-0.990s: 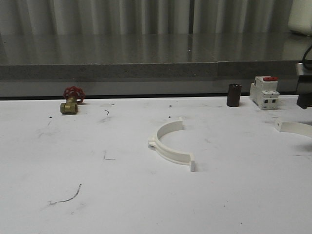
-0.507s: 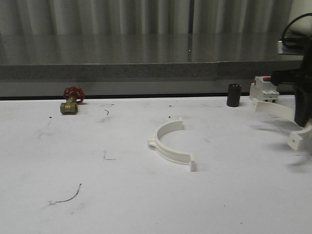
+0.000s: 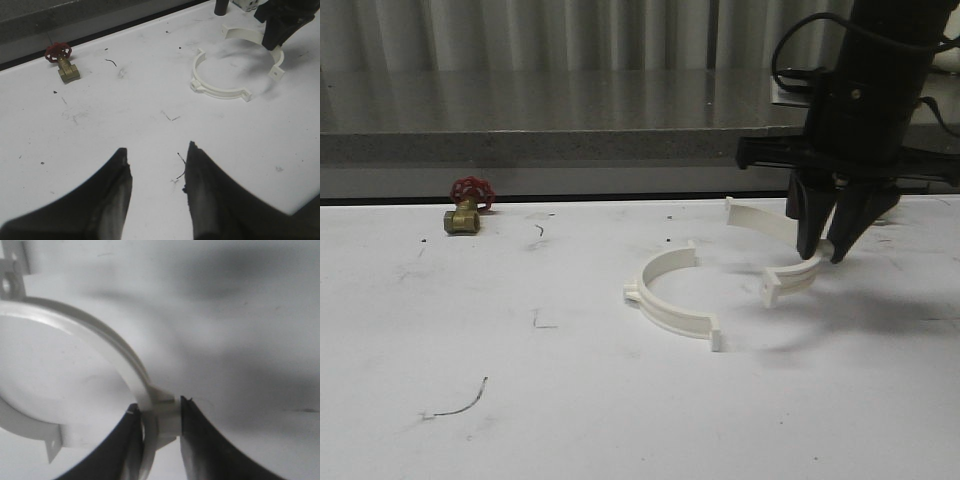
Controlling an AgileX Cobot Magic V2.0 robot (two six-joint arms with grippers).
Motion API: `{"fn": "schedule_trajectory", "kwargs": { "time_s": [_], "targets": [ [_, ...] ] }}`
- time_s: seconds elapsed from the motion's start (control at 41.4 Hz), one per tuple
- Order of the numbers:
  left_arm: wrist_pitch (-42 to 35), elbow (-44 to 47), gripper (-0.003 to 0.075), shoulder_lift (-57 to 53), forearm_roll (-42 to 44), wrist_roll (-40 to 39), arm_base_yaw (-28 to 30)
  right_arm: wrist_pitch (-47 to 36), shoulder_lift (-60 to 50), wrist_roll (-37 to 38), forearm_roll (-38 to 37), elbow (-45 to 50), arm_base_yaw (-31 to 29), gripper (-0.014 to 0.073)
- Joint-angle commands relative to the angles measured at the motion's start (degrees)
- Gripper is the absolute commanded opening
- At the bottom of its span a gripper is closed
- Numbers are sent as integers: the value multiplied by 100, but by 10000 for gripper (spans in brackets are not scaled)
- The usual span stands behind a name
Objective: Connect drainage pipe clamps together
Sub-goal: 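Carry the clamp half toward the placed half, aligning the open ends, then press the held half's tabs against the placed half's tabs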
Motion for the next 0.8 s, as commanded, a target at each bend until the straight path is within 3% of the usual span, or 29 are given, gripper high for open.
{"fn": "schedule_trajectory", "kwargs": {
  "time_s": [0.0,0.773],
  "targets": [
    [-467,-157,262,21,-42,-8,9,-167,-279,274,-180,-185,60,187],
    [-467,-157,262,21,-42,-8,9,-408,323,380,-293,-425,228,187]
  ]
}}
